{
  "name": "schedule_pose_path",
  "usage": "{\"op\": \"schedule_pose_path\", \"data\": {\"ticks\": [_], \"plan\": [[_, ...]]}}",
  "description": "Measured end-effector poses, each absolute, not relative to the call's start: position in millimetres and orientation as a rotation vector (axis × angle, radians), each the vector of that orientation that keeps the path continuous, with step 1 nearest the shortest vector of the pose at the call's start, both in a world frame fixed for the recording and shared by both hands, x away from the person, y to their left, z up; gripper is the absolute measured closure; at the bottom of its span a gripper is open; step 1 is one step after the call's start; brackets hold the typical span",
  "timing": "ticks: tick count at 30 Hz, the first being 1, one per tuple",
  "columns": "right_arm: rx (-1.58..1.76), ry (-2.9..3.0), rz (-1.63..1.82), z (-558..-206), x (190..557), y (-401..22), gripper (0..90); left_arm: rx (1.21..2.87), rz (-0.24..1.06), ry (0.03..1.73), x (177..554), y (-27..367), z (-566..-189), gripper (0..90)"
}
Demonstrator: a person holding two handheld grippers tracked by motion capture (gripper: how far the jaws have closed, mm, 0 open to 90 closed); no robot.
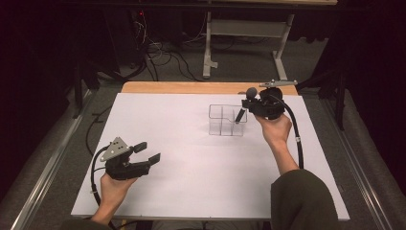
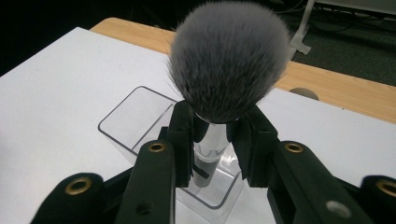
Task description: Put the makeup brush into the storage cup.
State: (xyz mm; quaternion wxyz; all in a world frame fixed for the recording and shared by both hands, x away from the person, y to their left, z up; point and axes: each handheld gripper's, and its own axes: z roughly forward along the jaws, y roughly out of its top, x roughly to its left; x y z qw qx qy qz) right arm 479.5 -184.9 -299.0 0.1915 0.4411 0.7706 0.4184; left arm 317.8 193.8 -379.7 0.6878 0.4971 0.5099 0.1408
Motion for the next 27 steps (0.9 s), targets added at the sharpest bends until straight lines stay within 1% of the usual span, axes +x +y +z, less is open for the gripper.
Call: {"op": "schedule_pose_path", "data": {"ticks": [23,27], "plan": [[1.252,2.206,1.126,-308,487,-178,71.3,1.103,0.317,1.149,319,194,-380,30.2],[1.257,2.208,1.106,-310,487,-177,69.9,1.107,0.318,1.145,318,194,-380,30.2]]}}
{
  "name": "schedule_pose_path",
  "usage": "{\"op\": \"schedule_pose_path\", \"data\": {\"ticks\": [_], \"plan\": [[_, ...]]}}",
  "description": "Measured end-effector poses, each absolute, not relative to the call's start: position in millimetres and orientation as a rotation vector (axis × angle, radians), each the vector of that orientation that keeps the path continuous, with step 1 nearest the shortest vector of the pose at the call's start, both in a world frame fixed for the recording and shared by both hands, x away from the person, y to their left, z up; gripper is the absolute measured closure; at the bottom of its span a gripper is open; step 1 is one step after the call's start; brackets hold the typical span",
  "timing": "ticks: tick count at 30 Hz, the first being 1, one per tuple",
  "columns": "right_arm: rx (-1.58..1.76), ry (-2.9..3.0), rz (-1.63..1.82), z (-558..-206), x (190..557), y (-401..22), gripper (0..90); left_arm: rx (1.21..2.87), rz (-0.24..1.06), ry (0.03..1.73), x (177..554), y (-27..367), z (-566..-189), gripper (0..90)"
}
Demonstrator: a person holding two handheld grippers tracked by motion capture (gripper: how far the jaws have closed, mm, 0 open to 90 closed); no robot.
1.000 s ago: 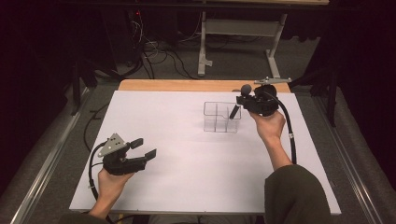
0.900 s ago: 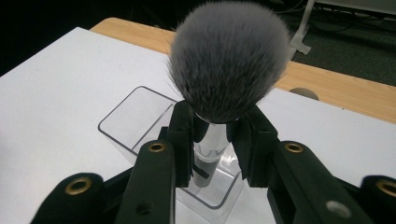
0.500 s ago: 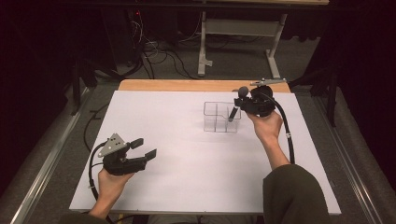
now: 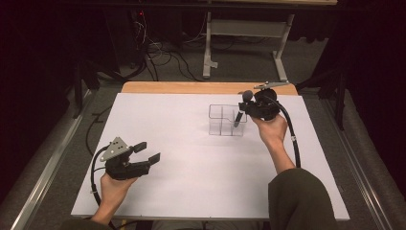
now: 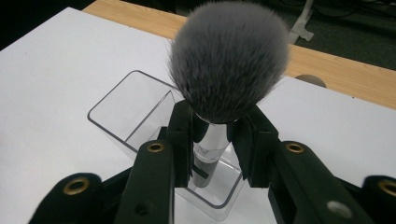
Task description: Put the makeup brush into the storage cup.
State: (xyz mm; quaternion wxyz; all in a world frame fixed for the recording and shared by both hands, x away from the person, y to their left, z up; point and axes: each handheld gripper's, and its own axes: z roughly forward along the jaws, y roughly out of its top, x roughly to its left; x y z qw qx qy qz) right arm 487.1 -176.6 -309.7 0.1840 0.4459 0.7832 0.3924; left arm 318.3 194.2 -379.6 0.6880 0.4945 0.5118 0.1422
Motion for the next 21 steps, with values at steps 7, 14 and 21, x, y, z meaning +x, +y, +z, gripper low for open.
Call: {"op": "schedule_pose_path", "data": {"ticks": [7,14,21], "plan": [[1.294,2.213,1.166,-311,489,-184,37.9,1.094,0.322,1.148,318,195,-379,30.2],[1.259,2.162,1.178,-307,477,-191,33.4,1.090,0.324,1.150,319,195,-379,30.1],[1.240,2.147,1.192,-306,471,-196,33.0,1.093,0.327,1.148,318,196,-379,30.0]]}}
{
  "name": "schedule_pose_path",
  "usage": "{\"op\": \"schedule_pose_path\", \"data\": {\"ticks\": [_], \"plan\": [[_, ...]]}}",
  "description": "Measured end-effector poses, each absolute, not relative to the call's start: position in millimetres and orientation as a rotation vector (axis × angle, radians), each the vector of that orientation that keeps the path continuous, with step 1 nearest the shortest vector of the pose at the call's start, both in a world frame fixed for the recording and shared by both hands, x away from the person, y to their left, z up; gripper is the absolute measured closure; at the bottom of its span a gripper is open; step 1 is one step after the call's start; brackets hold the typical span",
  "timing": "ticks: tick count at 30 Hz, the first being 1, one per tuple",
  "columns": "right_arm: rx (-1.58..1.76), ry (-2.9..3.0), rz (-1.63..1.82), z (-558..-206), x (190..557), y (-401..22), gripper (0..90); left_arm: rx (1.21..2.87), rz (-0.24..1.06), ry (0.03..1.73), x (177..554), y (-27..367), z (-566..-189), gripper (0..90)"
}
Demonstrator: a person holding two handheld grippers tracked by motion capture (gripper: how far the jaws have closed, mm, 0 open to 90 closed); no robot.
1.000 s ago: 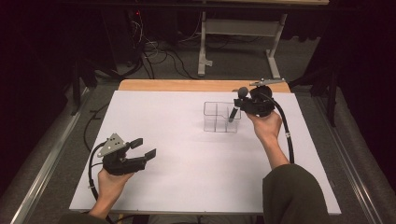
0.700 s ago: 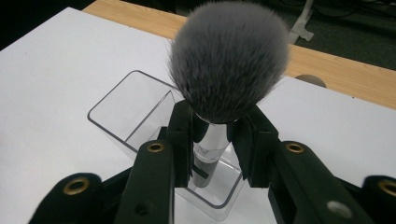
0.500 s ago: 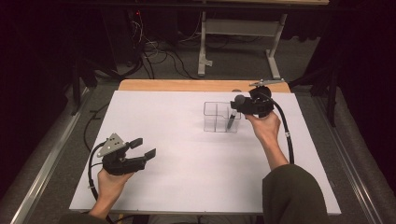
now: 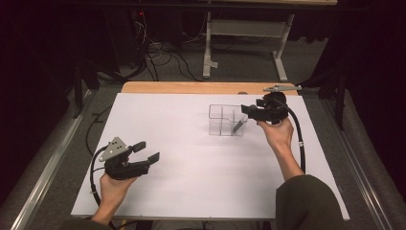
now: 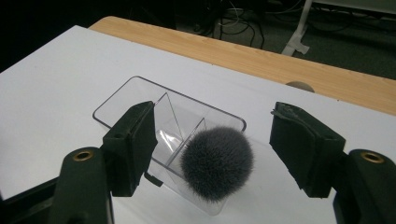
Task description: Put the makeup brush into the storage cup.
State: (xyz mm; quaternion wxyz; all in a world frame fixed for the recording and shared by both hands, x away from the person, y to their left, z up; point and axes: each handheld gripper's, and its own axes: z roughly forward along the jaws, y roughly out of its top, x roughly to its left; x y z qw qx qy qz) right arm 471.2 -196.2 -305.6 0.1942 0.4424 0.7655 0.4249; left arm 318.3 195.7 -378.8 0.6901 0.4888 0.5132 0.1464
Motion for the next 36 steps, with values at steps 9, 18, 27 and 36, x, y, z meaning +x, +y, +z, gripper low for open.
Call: {"op": "schedule_pose_path", "data": {"ticks": [9,18,27,36], "plan": [[1.200,2.132,1.230,-300,462,-195,33.3,1.089,0.336,1.147,318,196,-378,29.0],[1.188,2.120,1.262,-298,454,-201,33.9,1.090,0.339,1.145,318,196,-378,28.9],[1.167,2.102,1.285,-294,444,-210,34.2,1.087,0.339,1.145,318,196,-378,28.8],[1.156,2.097,1.308,-295,433,-218,34.7,1.075,0.336,1.147,318,195,-377,28.8]]}}
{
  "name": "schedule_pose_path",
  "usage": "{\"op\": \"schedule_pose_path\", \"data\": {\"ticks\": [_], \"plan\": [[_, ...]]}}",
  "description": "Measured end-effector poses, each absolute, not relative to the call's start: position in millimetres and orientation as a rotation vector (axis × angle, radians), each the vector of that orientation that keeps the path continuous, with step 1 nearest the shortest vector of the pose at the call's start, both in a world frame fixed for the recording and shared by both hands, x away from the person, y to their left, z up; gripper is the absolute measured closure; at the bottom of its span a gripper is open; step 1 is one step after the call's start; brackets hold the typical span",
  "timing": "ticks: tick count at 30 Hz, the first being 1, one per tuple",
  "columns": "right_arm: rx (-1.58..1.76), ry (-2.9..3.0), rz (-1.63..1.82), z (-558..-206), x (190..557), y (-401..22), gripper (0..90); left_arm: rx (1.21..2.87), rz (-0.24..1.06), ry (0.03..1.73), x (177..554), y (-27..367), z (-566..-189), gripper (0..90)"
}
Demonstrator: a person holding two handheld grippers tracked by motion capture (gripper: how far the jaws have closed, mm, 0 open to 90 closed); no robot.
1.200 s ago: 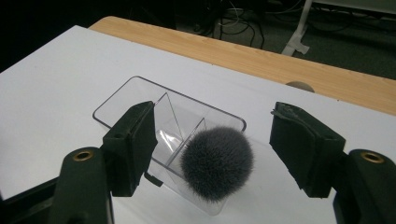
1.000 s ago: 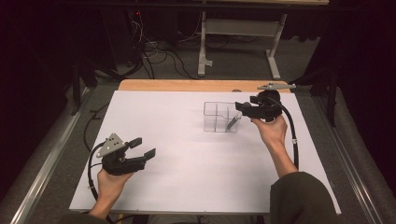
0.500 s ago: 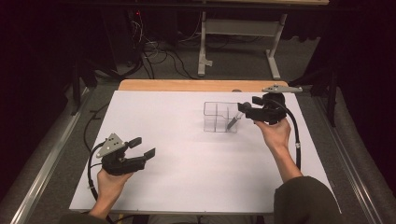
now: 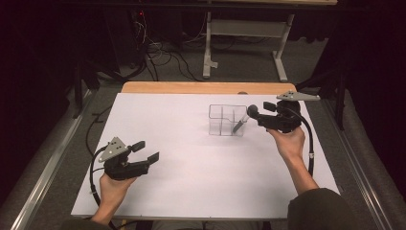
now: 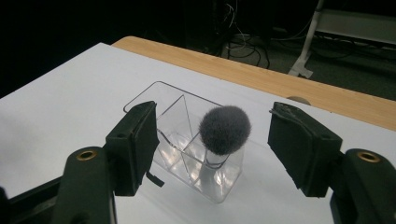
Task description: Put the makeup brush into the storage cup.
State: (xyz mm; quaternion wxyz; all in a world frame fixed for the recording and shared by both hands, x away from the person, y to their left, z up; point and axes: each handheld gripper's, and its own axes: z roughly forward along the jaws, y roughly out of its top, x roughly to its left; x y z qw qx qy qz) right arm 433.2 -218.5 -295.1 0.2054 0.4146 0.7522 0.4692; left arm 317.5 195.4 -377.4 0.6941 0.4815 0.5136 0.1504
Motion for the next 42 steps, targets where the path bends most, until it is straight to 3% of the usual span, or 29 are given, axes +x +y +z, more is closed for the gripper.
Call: {"op": "schedule_pose_path", "data": {"ticks": [42], "plan": [[1.116,2.100,1.397,-303,394,-250,35.7,1.084,0.336,1.144,317,195,-378,28.8]]}}
